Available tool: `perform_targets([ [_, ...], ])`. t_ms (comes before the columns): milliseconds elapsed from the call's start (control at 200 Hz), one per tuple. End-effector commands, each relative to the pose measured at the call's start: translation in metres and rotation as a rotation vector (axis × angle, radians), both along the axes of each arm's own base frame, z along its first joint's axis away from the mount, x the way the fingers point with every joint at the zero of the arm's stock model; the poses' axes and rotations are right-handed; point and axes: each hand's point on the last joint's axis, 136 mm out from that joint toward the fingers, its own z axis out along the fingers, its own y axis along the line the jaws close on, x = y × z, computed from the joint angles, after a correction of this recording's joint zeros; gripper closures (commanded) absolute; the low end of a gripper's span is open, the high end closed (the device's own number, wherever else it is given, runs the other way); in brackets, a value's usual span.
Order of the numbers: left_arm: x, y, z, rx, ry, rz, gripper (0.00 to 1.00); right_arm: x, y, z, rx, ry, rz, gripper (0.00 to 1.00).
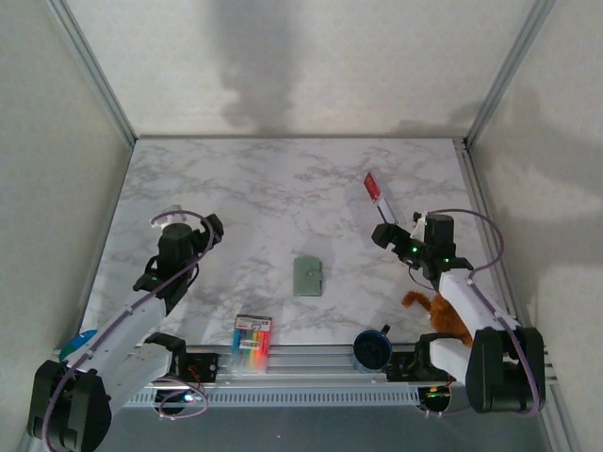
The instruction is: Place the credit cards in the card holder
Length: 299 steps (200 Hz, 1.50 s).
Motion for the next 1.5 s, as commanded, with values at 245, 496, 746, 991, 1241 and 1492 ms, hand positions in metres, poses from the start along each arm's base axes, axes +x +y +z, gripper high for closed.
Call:
perform_targets([
  [245,0.005,0.029,0.013,0.336,-0.165,-0.015,0.00,0.076,-0.001,0.025,-0.072,-0.287,0.066,0.01],
  [496,0.004,0.046,0.006,0.454,-0.212,0.025,0.00,0.116,0.011,0.039,-0.083,-0.385,0.158,0.01],
  [746,0.008,0.055,0.001,0.467,-0.254,0.002,0.00,0.092,-0.021,0.036,-0.311,-0.382,0.081,0.01],
  [991,0.025,0.051,-0.004,0.395,-0.307,-0.065,0.00,0.067,-0.051,0.032,-0.536,-0.483,-0.008,0.01],
  [1241,0.046,0.059,-0.007,0.357,-0.287,-0.071,0.00,0.067,-0.060,0.009,-0.635,-0.595,-0.043,0.01],
  [1492,0.049,0.064,-0.026,0.324,-0.300,-0.022,0.01,0.078,-0.078,-0.018,-0.667,-0.534,-0.140,0.01],
])
